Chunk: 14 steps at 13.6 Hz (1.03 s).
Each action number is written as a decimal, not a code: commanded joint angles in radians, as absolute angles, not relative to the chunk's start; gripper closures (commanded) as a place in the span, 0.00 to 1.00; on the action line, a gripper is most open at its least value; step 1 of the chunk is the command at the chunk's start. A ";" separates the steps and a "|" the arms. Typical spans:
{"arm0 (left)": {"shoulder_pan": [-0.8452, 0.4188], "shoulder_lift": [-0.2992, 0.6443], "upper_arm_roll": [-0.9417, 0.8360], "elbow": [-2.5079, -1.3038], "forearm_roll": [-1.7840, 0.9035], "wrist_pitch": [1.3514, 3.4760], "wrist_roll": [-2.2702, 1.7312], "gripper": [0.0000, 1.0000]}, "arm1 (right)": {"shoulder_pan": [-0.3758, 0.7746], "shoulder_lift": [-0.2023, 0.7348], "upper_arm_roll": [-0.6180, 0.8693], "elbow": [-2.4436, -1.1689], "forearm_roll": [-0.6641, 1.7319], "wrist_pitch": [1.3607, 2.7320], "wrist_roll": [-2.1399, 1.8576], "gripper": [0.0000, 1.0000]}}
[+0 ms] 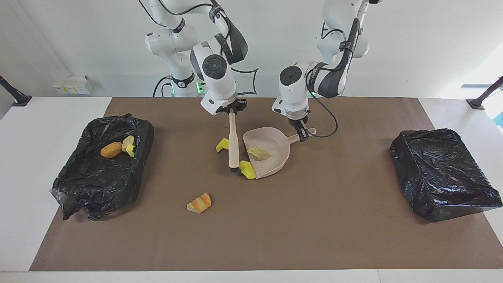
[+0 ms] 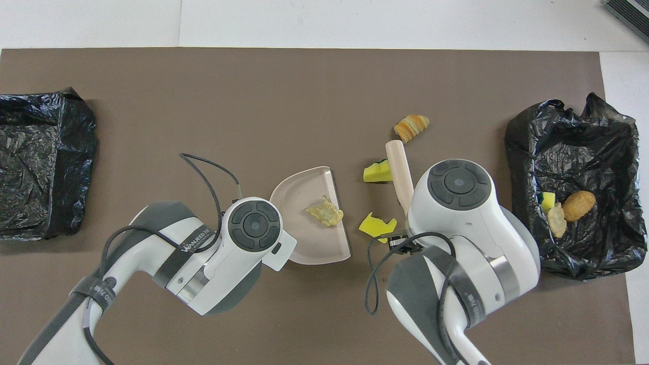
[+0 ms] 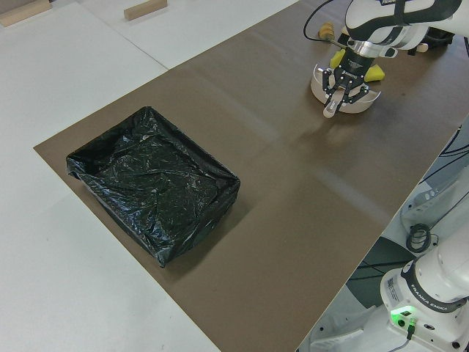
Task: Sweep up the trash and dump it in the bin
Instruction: 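Reach the brush with the right gripper beyond the far crumbs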
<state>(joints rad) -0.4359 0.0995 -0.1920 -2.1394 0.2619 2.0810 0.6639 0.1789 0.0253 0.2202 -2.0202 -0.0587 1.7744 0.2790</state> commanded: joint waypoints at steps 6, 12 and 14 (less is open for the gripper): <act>-0.442 0.095 -0.189 -2.143 0.267 2.017 0.687 1.00 | -0.032 0.233 0.230 -1.824 -0.235 1.896 0.052 1.00; -0.442 0.095 -0.190 -2.144 0.267 2.016 0.657 1.00 | -0.040 0.342 0.230 -1.752 -0.311 1.985 -0.049 1.00; -0.443 0.094 -0.190 -2.145 0.265 2.013 0.623 1.00 | -0.028 0.369 0.232 -1.762 -0.328 2.003 -0.057 1.00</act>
<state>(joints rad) -0.4374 0.0994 -0.1945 -2.1362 0.2620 2.0430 0.6540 -0.0214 0.3308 0.2164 -1.7825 -0.3001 1.9892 -0.0275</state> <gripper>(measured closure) 0.692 0.731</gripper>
